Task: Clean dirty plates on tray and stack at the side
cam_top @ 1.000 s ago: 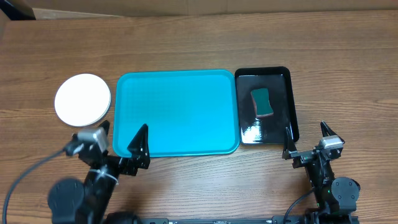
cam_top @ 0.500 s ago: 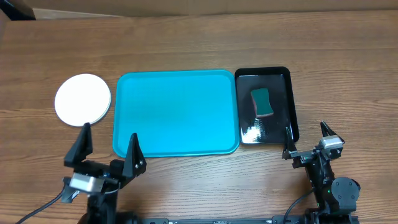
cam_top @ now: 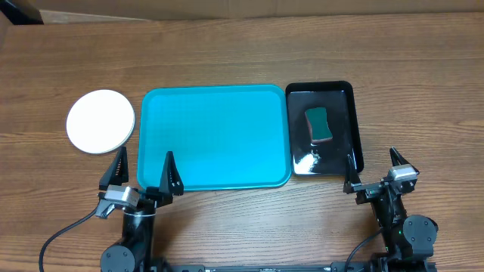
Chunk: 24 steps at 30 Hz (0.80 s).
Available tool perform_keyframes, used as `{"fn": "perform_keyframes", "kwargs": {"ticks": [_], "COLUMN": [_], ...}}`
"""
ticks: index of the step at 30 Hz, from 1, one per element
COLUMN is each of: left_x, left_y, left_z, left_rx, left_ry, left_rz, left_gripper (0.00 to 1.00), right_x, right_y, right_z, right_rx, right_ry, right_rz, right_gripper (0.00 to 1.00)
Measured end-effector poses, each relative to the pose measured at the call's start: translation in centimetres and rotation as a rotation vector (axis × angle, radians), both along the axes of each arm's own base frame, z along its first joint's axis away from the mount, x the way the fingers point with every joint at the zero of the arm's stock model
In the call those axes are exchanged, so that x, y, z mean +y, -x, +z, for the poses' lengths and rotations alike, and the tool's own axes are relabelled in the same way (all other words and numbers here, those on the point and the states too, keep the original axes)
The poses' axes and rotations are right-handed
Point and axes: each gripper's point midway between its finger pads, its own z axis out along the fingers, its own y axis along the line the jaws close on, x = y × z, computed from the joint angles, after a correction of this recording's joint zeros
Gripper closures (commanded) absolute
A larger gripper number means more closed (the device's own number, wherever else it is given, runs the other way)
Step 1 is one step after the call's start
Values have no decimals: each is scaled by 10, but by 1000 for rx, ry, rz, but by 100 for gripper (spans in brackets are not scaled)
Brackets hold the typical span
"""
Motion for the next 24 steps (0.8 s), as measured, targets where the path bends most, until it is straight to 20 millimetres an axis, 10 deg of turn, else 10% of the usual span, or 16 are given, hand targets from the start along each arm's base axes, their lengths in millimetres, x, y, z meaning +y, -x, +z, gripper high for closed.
{"fn": "perform_keyframes", "kwargs": {"ticks": [11,24], "left_x": [15,13], "left_y": [-15,-15], "left_z": [-102,-105], "left_rx": [406,410], "left_ry": [31,-103], "left_rz": [86,102], "left_gripper": [0,0], "right_x": [0,0], "right_y": [0,0], "right_z": [0,0], "right_rx": [0,0], "right_ry": [0,1], "right_rz": [1,0], "right_gripper": [0,0]}}
